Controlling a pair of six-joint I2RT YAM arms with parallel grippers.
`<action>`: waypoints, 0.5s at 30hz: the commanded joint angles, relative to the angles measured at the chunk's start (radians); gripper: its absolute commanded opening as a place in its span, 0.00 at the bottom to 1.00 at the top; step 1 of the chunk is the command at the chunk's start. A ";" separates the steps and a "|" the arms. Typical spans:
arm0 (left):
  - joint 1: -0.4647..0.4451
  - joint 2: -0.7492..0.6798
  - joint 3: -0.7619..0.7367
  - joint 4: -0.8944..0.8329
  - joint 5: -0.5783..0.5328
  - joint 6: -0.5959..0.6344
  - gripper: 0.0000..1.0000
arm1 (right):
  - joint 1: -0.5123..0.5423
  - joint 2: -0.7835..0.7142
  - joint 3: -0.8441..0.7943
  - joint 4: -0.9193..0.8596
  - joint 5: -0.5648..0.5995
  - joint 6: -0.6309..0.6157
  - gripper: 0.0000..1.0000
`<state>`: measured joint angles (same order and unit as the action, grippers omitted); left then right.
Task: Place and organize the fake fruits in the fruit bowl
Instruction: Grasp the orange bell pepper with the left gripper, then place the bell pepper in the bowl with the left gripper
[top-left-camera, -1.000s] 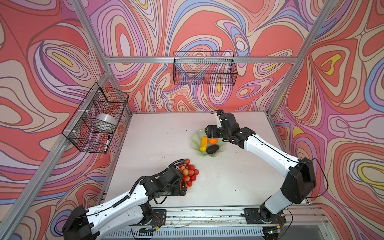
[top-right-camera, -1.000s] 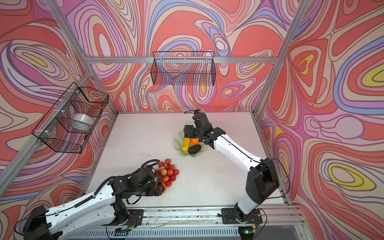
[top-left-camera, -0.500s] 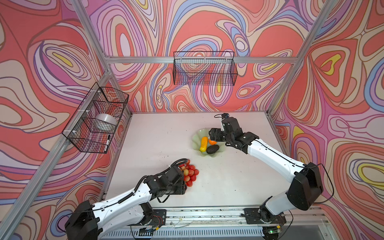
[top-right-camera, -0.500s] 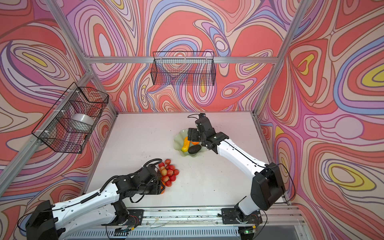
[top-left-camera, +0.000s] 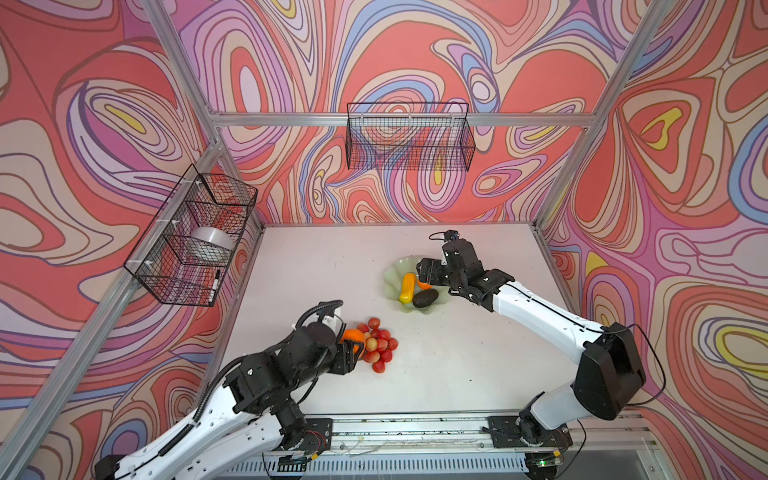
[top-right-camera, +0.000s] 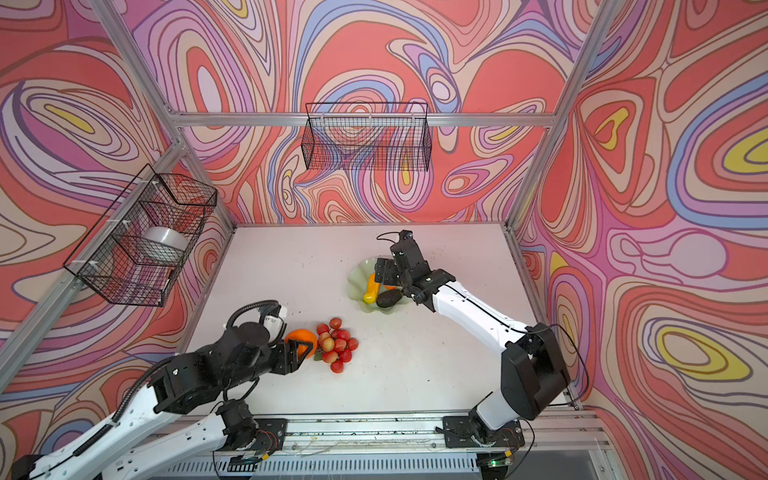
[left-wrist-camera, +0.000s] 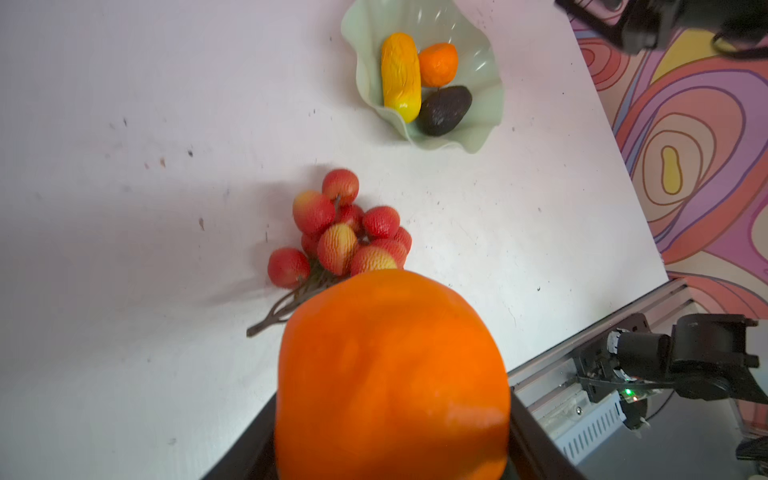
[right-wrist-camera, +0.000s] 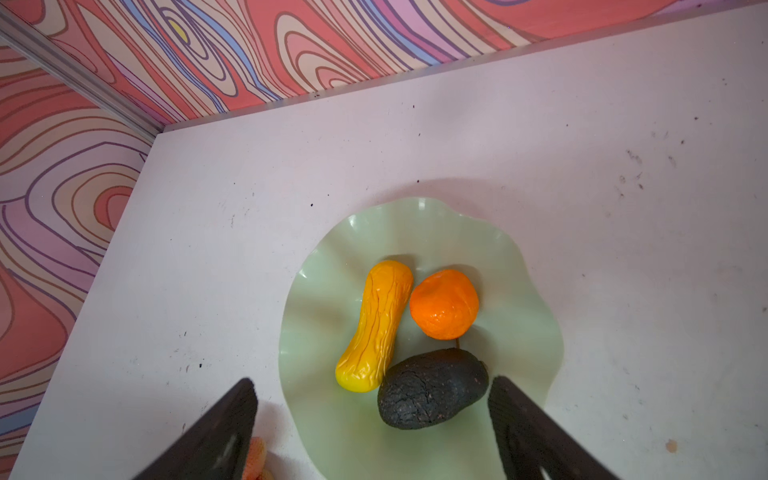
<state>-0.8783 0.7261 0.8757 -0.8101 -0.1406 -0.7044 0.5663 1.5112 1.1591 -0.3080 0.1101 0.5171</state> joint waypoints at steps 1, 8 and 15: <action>0.052 0.231 0.130 0.112 -0.055 0.175 0.62 | 0.003 -0.120 -0.110 0.055 0.030 0.062 0.92; 0.200 0.652 0.322 0.429 0.201 0.320 0.61 | 0.003 -0.380 -0.292 -0.012 0.143 0.151 0.93; 0.231 1.041 0.623 0.384 0.247 0.389 0.60 | 0.000 -0.382 -0.325 -0.033 0.156 0.186 0.93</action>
<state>-0.6594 1.6962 1.4330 -0.4339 0.0662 -0.3744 0.5659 1.1046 0.8459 -0.3164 0.2409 0.6746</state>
